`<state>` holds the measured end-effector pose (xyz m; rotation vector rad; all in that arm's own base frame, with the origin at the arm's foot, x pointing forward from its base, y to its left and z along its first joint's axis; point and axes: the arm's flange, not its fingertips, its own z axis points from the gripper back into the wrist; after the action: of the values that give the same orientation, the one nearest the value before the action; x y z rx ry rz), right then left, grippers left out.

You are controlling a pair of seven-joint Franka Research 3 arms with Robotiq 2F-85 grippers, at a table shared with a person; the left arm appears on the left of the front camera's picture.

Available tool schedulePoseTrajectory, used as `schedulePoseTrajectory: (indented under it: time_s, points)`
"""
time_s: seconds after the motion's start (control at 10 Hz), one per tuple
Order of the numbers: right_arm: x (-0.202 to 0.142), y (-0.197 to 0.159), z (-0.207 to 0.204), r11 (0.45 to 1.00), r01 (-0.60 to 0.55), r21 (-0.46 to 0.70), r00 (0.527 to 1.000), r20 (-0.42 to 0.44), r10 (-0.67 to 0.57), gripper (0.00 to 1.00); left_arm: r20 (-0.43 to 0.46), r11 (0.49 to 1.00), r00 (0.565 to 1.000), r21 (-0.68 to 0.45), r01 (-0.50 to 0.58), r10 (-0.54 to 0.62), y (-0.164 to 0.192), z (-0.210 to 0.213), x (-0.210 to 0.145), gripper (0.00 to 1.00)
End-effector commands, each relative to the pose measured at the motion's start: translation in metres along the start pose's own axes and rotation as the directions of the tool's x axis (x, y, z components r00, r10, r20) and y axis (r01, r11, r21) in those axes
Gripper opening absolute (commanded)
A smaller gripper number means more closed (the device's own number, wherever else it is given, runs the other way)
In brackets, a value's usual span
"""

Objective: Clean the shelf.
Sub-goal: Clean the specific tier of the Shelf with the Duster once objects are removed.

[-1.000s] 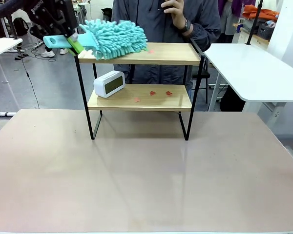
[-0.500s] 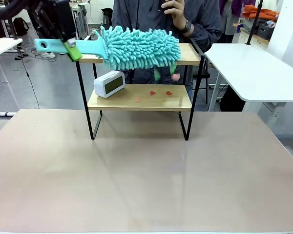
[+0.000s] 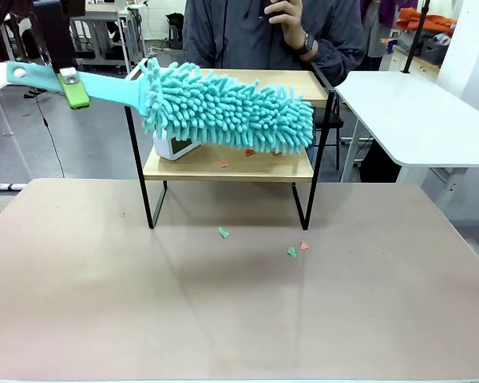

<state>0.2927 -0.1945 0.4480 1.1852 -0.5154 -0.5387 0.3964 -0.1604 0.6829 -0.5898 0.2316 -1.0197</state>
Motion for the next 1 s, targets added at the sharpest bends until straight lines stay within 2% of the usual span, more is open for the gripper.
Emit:
schedulePoseTrajectory:
  time_s: [0.0, 0.1, 0.2, 0.4, 0.5, 0.6, 0.7, 0.8, 0.9]
  points:
    - [0.002, 0.000, -0.002, 0.999, -0.023, 0.029, 1.000, 0.014, 0.022, 1.00, 0.022, 1.000, 1.000, -0.008, 0.002, -0.002, 0.005, 0.012, -0.009, 0.12]
    - [0.002, 0.000, -0.002, 0.999, -0.023, 0.029, 1.000, 0.014, 0.022, 1.00, 0.047, 1.000, 0.999, -0.014, -0.010, 0.011, 0.007, 0.016, -0.014, 0.12]
    - [0.002, 0.000, -0.002, 0.999, -0.023, 0.029, 1.000, 0.014, 0.022, 1.00, 0.151, 0.999, 0.987, -0.023, -0.046, 0.048, 0.010, 0.036, -0.034, 0.12]
    - [0.002, 0.000, -0.002, 0.999, -0.023, 0.029, 1.000, 0.014, 0.022, 1.00, 0.341, 0.991, 0.934, -0.118, -0.069, 0.106, 0.026, 0.085, -0.112, 0.12]
    - [0.002, 0.000, -0.002, 0.999, -0.023, 0.029, 1.000, 0.014, 0.022, 1.00, 0.439, 0.980, 0.879, -0.154, -0.129, 0.185, 0.038, 0.097, -0.153, 0.12]
    - [0.002, 0.000, -0.002, 0.999, -0.023, 0.029, 1.000, 0.014, 0.022, 1.00, 0.525, 0.955, 0.807, -0.252, -0.156, 0.270, 0.054, 0.099, -0.195, 0.12]
    - [0.002, 0.000, -0.002, 0.999, -0.023, 0.029, 1.000, 0.014, 0.022, 1.00, 0.609, 0.918, 0.692, -0.322, -0.230, 0.387, 0.072, 0.092, -0.225, 0.12]
    - [0.002, 0.000, -0.002, 0.999, -0.023, 0.029, 1.000, 0.014, 0.022, 1.00, 0.619, 0.885, 0.651, -0.422, -0.196, 0.439, 0.094, 0.077, -0.247, 0.12]
    - [0.002, 0.000, -0.002, 0.999, -0.023, 0.029, 1.000, 0.014, 0.022, 1.00, 0.605, 0.806, 0.545, -0.520, -0.282, 0.580, 0.122, 0.056, -0.258, 0.12]
